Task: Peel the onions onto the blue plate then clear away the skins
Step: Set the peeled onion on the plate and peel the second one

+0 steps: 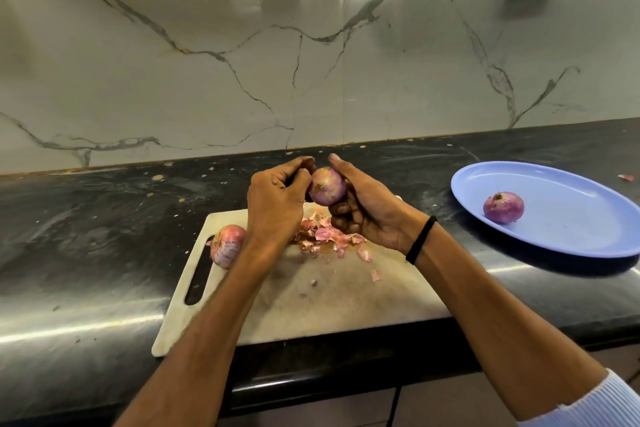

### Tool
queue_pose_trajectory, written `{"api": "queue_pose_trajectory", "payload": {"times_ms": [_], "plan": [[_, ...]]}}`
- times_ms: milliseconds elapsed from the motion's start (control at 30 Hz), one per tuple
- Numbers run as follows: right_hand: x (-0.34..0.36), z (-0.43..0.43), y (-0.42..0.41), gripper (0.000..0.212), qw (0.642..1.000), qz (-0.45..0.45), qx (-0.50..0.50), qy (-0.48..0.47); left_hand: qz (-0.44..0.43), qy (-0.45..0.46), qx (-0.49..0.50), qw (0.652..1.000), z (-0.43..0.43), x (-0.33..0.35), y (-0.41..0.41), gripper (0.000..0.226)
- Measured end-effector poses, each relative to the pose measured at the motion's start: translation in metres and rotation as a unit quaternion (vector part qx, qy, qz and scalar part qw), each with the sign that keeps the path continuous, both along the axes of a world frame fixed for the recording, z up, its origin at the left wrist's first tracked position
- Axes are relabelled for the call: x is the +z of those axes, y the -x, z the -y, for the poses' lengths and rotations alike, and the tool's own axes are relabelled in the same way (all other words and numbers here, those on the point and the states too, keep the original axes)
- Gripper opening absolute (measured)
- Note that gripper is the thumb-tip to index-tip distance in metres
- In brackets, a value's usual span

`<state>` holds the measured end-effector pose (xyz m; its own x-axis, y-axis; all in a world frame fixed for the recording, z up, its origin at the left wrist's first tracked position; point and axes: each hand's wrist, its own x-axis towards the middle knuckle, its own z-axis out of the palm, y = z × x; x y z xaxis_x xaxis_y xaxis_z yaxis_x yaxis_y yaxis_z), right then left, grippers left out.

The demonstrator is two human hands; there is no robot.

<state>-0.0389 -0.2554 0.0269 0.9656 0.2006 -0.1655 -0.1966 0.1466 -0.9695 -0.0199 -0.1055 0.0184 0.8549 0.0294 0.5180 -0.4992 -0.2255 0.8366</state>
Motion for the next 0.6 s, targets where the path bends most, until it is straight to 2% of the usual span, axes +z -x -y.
{"api": "queue_pose_trajectory", "payload": {"times_ms": [200,400,500,600], "plan": [[-0.001,0.002,-0.002,0.072,0.997,0.05,-0.052,0.019,0.003,-0.004,-0.122,0.993,-0.005,0.013,0.009,0.029],[-0.004,-0.001,-0.003,0.074,0.987,0.111,-0.096,0.07,-0.037,0.034,-0.11,0.993,0.001,0.012,0.013,0.028],[-0.008,-0.004,-0.005,0.069,0.977,0.144,-0.121,0.103,-0.091,0.115,-0.105,0.984,0.007,0.008,0.015,0.024],[-0.012,-0.006,-0.007,0.067,0.968,0.173,-0.136,0.124,-0.198,0.254,-0.128,0.938,0.015,0.009,0.016,0.022]]}}
